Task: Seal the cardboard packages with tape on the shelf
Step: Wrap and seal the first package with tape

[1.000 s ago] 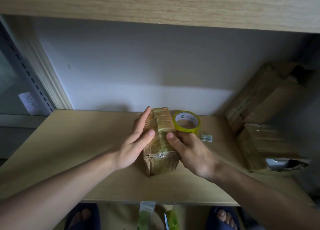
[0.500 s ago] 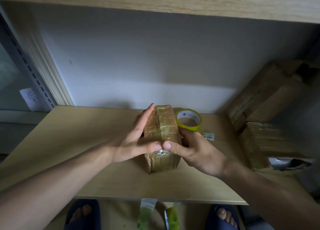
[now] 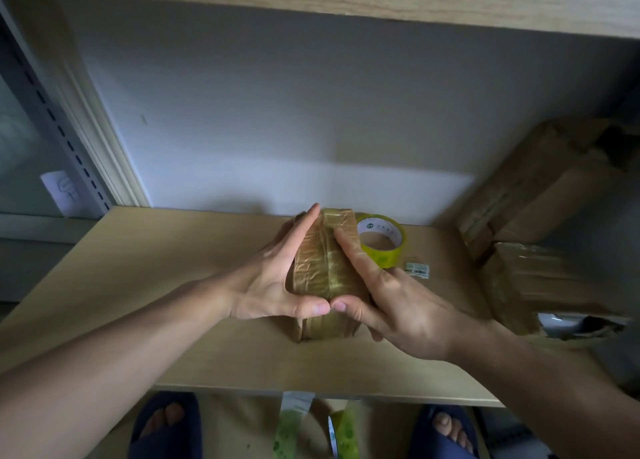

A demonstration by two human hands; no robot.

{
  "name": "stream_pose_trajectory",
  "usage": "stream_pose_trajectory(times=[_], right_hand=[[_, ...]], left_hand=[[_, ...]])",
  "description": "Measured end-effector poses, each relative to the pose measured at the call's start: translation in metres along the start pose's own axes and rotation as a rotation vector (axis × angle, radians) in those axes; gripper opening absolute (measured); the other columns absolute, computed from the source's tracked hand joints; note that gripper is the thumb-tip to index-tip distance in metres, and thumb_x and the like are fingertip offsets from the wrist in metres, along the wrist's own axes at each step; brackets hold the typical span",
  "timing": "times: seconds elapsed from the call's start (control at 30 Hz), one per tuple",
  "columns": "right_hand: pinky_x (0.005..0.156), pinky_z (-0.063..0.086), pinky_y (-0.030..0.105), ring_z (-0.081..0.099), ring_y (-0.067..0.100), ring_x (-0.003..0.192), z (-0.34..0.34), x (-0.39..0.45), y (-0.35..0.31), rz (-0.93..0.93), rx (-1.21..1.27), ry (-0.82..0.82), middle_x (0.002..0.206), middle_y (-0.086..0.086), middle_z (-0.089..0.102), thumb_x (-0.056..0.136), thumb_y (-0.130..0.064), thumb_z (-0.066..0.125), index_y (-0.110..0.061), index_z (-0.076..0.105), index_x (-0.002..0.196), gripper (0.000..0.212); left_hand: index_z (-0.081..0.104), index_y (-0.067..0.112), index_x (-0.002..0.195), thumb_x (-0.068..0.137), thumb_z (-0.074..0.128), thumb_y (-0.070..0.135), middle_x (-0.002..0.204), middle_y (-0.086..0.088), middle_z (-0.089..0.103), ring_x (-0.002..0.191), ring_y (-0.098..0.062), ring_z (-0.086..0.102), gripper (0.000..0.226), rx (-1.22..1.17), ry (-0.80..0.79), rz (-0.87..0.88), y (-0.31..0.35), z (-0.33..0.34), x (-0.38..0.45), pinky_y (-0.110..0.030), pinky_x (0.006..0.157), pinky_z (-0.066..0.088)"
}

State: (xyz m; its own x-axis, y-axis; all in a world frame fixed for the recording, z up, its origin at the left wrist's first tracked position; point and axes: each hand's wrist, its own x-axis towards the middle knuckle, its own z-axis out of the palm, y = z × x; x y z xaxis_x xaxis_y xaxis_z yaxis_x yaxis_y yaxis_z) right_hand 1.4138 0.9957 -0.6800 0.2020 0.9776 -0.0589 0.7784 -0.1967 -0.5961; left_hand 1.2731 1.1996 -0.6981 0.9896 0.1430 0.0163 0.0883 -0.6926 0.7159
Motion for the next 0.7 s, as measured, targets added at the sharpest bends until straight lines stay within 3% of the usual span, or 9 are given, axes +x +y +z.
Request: stream_pose_trajectory(times=[0.03, 0.07, 0.13, 0.23, 0.37, 0.43, 0.5, 0.57, 0.7], right_hand=[[0.095, 0.05, 0.025, 0.07, 0.005, 0.093, 0.003, -0.001, 0.002, -0.016, -0.046, 0.021, 0.134, 0.003, 0.067, 0.09, -0.079, 0.034, -0.05, -0.015, 0.157, 0.088], [0.105, 0.047, 0.034, 0.065, 0.016, 0.117, 0.005, -0.001, 0.004, -0.035, -0.085, 0.048, 0.153, 0.006, 0.052, 0.089, -0.084, 0.027, -0.052, -0.018, 0.156, 0.087], [0.11, 0.044, 0.047, 0.049, 0.039, 0.137, 0.009, 0.0, 0.007, -0.054, -0.126, 0.075, 0.161, 0.011, 0.041, 0.087, -0.088, 0.02, -0.052, -0.02, 0.155, 0.086], [0.098, 0.051, 0.047, 0.061, 0.037, 0.122, 0.01, 0.001, 0.006, -0.065, -0.143, 0.082, 0.15, 0.012, 0.054, 0.087, -0.088, 0.015, -0.047, -0.019, 0.157, 0.088], [0.076, 0.052, 0.039, 0.068, 0.03, 0.09, 0.008, 0.003, 0.002, -0.072, -0.266, 0.116, 0.115, 0.007, 0.073, 0.089, -0.084, 0.012, -0.038, -0.018, 0.16, 0.089], [0.076, 0.052, 0.039, 0.068, 0.028, 0.087, 0.009, 0.003, 0.003, -0.065, -0.268, 0.127, 0.107, 0.005, 0.074, 0.089, -0.083, 0.013, -0.039, -0.017, 0.16, 0.088], [0.083, 0.053, 0.037, 0.07, 0.018, 0.088, 0.013, 0.004, 0.004, -0.03, -0.06, 0.152, 0.11, 0.001, 0.074, 0.09, -0.083, 0.022, -0.046, -0.016, 0.158, 0.086], [0.076, 0.053, 0.026, 0.069, 0.002, 0.078, 0.018, 0.005, 0.002, 0.04, 0.239, 0.202, 0.111, -0.011, 0.073, 0.095, -0.072, 0.042, -0.052, -0.014, 0.157, 0.086], [0.049, 0.041, 0.011, 0.058, -0.004, 0.049, 0.021, 0.013, 0.0, 0.199, 0.58, 0.209, 0.063, -0.025, 0.065, 0.098, -0.035, 0.067, -0.04, 0.008, 0.159, 0.085]], left_hand=[[-0.017, 0.042, 0.159, 0.06, 0.07, 0.083, 0.169, 0.016, -0.015, 0.153, 0.005, -0.011, 0.138, 0.009, -0.008, 0.009, 0.0, -0.001, 0.0, -0.037, 0.129, 0.008], [-0.017, 0.041, 0.159, 0.057, 0.067, 0.09, 0.169, 0.015, -0.015, 0.154, 0.003, -0.01, 0.141, 0.014, -0.015, 0.021, 0.0, -0.001, 0.0, -0.037, 0.129, 0.008], [-0.018, 0.04, 0.159, 0.053, 0.064, 0.096, 0.17, 0.014, -0.014, 0.155, 0.001, -0.009, 0.145, 0.027, -0.019, 0.035, 0.0, -0.002, -0.001, -0.033, 0.128, 0.008], [-0.018, 0.044, 0.158, 0.062, 0.07, 0.081, 0.168, 0.018, -0.014, 0.153, 0.006, -0.008, 0.135, 0.034, -0.007, 0.004, 0.0, 0.001, -0.002, -0.029, 0.127, 0.009], [-0.019, 0.043, 0.158, 0.067, 0.064, 0.077, 0.168, 0.019, -0.015, 0.151, 0.009, -0.009, 0.127, 0.077, 0.002, -0.009, -0.002, 0.001, -0.003, -0.013, 0.119, 0.006], [-0.02, 0.043, 0.157, 0.07, 0.061, 0.079, 0.168, 0.018, -0.014, 0.152, 0.007, -0.008, 0.125, 0.109, -0.001, 0.003, -0.004, 0.0, -0.003, -0.018, 0.122, 0.008], [-0.021, 0.042, 0.157, 0.072, 0.059, 0.08, 0.168, 0.019, -0.015, 0.152, 0.008, -0.008, 0.122, 0.127, -0.01, 0.008, -0.003, -0.001, -0.005, -0.023, 0.125, 0.009], [-0.02, 0.042, 0.157, 0.074, 0.058, 0.08, 0.168, 0.02, -0.016, 0.151, 0.01, -0.01, 0.121, 0.097, -0.031, 0.013, -0.002, -0.001, -0.006, -0.025, 0.126, 0.007], [-0.01, 0.039, 0.161, 0.078, 0.048, 0.089, 0.169, 0.019, -0.013, 0.153, 0.006, -0.012, 0.112, -0.114, 0.021, 0.038, -0.003, 0.006, -0.005, -0.036, 0.128, 0.001]])
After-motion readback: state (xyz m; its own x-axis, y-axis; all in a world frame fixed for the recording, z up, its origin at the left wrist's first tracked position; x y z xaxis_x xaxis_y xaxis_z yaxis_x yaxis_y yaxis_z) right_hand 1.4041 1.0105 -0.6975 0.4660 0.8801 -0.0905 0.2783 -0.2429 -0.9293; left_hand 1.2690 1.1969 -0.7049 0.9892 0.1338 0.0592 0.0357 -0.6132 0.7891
